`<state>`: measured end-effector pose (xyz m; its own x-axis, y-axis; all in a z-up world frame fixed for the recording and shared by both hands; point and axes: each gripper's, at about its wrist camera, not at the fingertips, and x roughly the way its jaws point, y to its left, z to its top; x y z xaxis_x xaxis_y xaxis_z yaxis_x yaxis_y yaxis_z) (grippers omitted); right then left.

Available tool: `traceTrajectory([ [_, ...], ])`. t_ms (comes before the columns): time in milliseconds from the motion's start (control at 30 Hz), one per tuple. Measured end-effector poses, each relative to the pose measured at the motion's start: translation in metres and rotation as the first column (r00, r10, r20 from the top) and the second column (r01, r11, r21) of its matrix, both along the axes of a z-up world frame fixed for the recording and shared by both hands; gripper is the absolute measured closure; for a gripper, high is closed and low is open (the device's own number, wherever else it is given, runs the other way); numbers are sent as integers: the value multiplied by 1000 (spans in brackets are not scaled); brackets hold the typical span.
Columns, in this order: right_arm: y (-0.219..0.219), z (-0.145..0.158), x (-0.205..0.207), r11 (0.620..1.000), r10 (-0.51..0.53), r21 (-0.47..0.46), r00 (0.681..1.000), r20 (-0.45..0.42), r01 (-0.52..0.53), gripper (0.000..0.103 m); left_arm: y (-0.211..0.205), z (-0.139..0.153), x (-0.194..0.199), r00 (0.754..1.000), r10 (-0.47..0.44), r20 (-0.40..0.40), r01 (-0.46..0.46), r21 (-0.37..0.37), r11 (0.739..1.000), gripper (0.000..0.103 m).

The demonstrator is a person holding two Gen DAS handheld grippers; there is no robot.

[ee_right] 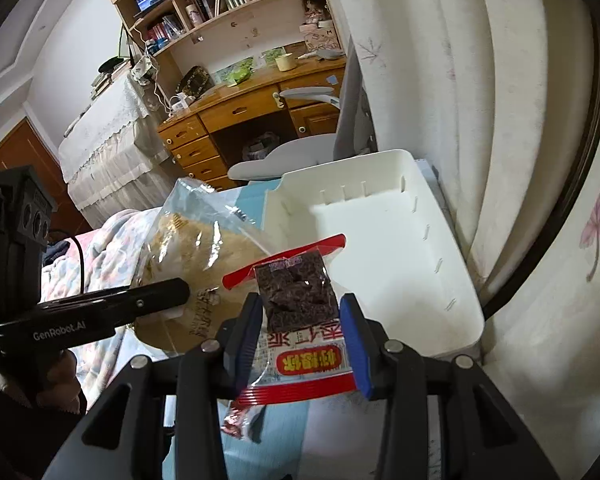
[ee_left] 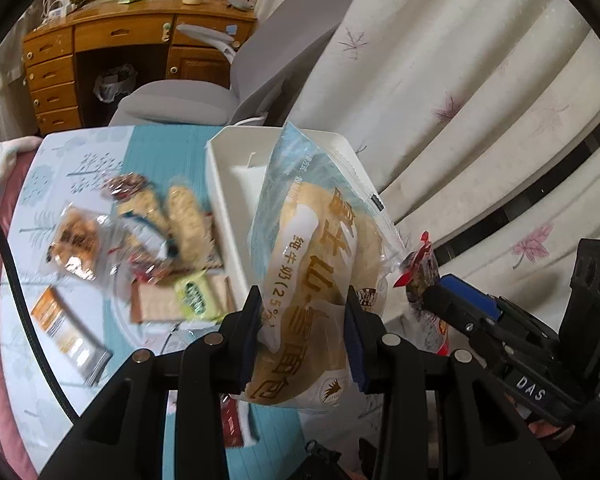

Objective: Organize snacks
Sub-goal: 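Carry both snacks into the white tray and open both tools, then withdraw both tools from the white tray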

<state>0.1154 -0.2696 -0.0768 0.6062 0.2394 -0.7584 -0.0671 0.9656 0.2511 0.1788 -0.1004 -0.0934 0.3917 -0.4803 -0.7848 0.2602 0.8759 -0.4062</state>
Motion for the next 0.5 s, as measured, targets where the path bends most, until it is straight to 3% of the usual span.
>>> traceTrajectory([
  [200, -20, -10, 16, 1000, -26, -3, 1000, -7, 26, 61, -29, -7, 16, 999, 2, 39, -2, 20, 1000, 66],
  [300, -26, -14, 18, 999, -39, 14, 999, 6, 39, 62, -35, -10, 23, 999, 28, 32, -29, 24, 999, 49],
  [367, -28, -16, 20, 999, -43, 0, 999, 5, 43, 60, -35, -8, 21, 997, 61, 42, -62, 33, 997, 33],
  [500, -32, -21, 22, 997, -70, 13, 997, -23, 71, 48, -27, -7, 19, 994, 104, 38, -107, 87, 990, 27],
])
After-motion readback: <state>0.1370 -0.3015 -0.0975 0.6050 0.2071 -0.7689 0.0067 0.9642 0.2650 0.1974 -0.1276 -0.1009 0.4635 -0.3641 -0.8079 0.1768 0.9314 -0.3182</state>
